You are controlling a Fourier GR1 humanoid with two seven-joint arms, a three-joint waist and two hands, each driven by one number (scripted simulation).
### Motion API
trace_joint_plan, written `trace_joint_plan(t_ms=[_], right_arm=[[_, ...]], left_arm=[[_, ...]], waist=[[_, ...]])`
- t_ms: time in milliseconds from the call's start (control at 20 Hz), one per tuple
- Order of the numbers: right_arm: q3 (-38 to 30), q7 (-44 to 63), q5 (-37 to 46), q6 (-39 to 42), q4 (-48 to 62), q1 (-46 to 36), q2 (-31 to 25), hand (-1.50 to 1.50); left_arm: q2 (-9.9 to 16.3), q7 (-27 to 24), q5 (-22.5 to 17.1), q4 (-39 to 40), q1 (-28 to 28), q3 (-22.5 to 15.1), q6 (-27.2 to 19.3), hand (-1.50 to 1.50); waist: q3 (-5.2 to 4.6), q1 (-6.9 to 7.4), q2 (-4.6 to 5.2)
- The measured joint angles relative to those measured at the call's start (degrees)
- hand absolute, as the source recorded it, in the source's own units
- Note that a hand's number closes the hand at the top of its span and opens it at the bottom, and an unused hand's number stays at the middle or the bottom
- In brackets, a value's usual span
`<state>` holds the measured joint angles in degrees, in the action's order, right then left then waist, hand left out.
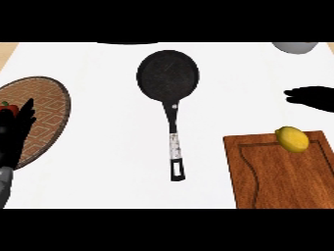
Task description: Pick the lemon from the cutting board and place it in the pan
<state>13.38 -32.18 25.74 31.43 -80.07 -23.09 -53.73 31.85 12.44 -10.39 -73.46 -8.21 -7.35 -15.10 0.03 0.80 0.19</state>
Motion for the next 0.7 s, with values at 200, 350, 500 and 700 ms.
trace_joint_plan(t_ms=[200,350,500,700], right_arm=[[0.6,-2.1,4.4,-2.0,1.6,1.2,1.2,-1.5],[0.8,-3.2,7.8,-4.0,2.9,2.0,2.4,-1.5],[0.6,-4.7,11.5,-5.7,5.0,1.9,3.6,-1.5],[0.7,-6.3,15.6,-7.4,6.7,2.7,5.2,-1.5]], left_arm=[[-1.0,-1.4,1.0,1.3,0.5,1.5,1.3,0.0],[-1.2,-1.8,1.7,2.7,-0.1,2.9,2.5,0.0],[-2.3,-1.4,3.1,1.9,0.4,3.5,2.5,0.0],[-3.3,-0.1,4.3,0.0,1.2,4.1,2.9,0.0]], waist=[[-0.01,-0.36,-0.09],[-0.03,-0.54,-0.12],[-0.03,-0.52,-0.14],[-0.03,-0.52,-0.18]])
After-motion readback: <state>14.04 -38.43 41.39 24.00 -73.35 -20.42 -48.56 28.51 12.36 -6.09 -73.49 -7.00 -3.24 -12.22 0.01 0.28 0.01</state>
